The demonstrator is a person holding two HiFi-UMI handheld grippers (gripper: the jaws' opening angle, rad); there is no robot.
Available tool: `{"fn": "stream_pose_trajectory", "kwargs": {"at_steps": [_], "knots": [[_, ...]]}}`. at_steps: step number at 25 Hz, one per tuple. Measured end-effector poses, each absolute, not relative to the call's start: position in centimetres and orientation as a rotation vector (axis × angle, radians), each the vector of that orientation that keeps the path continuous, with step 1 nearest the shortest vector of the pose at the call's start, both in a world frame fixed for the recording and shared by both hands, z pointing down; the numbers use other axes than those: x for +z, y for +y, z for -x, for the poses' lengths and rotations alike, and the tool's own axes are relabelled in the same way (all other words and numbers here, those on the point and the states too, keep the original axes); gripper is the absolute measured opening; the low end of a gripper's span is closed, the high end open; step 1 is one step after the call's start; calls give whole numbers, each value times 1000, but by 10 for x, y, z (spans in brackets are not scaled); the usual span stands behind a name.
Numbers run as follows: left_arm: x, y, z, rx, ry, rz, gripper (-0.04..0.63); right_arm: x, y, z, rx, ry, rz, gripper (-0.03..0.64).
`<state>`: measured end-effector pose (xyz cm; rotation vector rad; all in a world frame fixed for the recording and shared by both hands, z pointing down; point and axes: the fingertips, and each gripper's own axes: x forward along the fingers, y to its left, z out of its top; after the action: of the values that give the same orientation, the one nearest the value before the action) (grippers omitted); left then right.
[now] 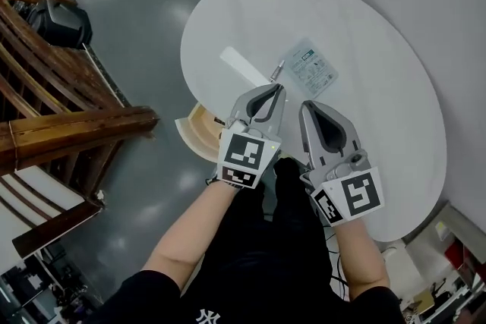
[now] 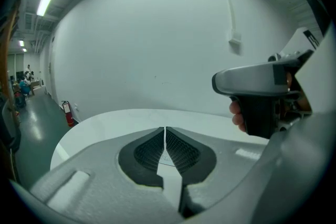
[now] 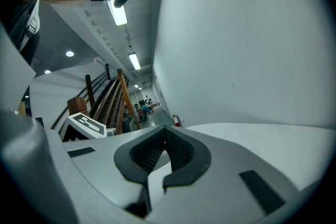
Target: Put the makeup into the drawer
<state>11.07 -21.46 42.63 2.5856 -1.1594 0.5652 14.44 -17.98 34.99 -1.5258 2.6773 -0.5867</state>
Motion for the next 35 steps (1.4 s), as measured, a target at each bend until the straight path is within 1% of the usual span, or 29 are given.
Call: {"fn": "stream_pose_trajectory", "kwargs": {"at_steps": [8,12,16,35], "knots": [[490,-238,-110,678,-1172,-2540,14,395,-203,-149,-649,2635,1568,15],[515,-251,-110,725,-1183,-2510,66,409,-214,-157,-679,2614,1584,15],[536,-262,-111,774,-1188,-2492,87,422,-223,-164,-708,2595,1595,15],[586,-279,-112,977,-1208,-2397,89,459,-239,-175,-793,2578,1589,15]]}}
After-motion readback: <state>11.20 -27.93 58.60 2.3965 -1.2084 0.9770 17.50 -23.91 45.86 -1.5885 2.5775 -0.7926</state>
